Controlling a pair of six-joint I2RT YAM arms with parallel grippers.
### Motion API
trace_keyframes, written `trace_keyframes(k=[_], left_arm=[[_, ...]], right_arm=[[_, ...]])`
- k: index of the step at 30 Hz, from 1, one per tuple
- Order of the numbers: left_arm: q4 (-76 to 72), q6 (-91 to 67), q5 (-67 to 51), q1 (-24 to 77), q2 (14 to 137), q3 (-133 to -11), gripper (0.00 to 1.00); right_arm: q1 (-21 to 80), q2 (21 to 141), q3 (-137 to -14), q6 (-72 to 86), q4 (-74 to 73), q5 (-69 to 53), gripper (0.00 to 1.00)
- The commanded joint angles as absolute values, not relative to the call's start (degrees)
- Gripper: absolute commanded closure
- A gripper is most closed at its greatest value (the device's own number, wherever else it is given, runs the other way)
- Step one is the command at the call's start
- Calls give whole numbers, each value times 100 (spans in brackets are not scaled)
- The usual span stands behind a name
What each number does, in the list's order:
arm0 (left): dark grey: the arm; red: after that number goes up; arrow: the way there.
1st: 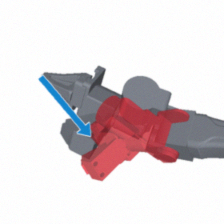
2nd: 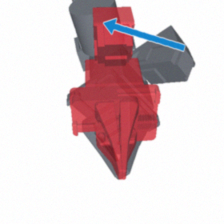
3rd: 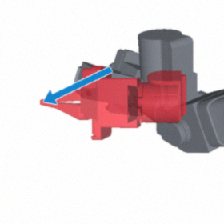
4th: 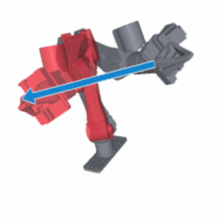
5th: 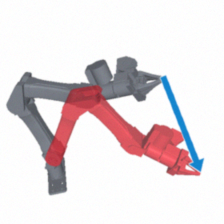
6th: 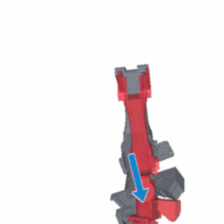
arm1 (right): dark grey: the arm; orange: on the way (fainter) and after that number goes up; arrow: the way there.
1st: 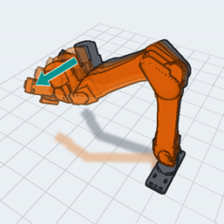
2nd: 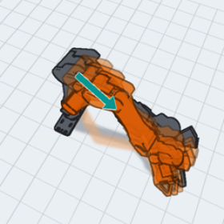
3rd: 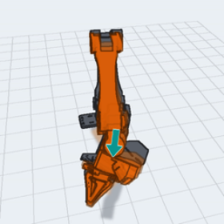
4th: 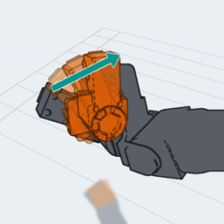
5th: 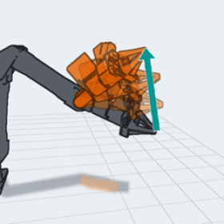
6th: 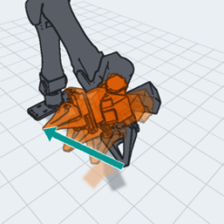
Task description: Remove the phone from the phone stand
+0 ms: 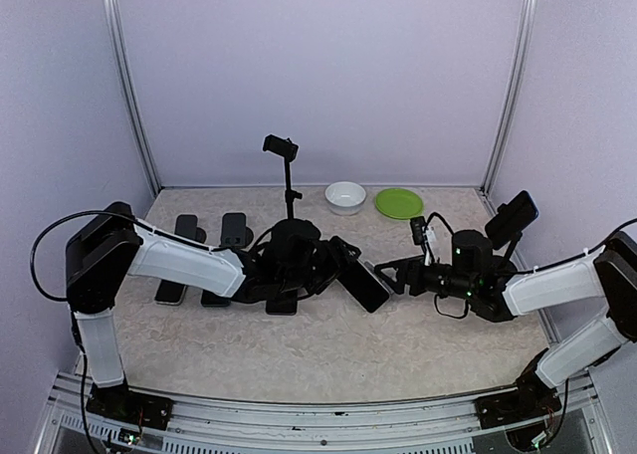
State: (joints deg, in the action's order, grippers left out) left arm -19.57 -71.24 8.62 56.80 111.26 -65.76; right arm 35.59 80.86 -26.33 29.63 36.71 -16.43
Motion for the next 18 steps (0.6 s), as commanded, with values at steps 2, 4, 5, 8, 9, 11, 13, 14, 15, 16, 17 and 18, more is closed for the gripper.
trace_keyframes(k=[2, 4, 5, 8, 9, 11, 13, 14, 15, 16, 17, 18], left_arm=[[-2004, -6626, 1090, 5750, 10360, -6361, 78], [-1899, -6536, 1096, 5748, 10190, -6315, 78], [-1814, -6468, 1111, 5748, 10124, -6314, 78], [-1634, -6298, 1283, 5757, 9834, -6221, 78], [-1572, -6249, 1367, 5757, 9748, -6183, 78], [-1460, -6105, 1512, 5749, 9596, -6104, 78], [-1360, -5949, 1642, 5743, 9460, -6036, 78], [-1306, -5904, 1701, 5735, 9396, -5998, 77], [-1294, -5872, 1728, 5720, 9326, -5942, 77], [-1299, -5854, 1710, 5691, 9273, -5873, 77], [-1293, -5854, 1685, 5661, 9204, -5804, 78], [-1312, -5851, 1662, 5620, 9131, -5722, 77]], right_arm=[[3521, 8390, -2843, 2880, 3502, -1734, 25], [3523, 8552, -2863, 2889, 3530, -1762, 27], [3520, 8628, -2869, 2898, 3534, -1766, 28], [3520, 8769, -2890, 2940, 3597, -1787, 34], [3522, 8798, -2891, 2950, 3614, -1785, 35], [3520, 8875, -2911, 2949, 3605, -1752, 39], [3521, 8990, -2951, 2919, 3626, -1747, 45], [3524, 9048, -2987, 2900, 3619, -1753, 49], [3521, 9113, -3028, 2882, 3627, -1769, 53], [3516, 9165, -3058, 2864, 3637, -1791, 58], [3517, 9205, -3099, 2845, 3638, -1799, 62], [3522, 9231, -3138, 2821, 3640, -1810, 65]])
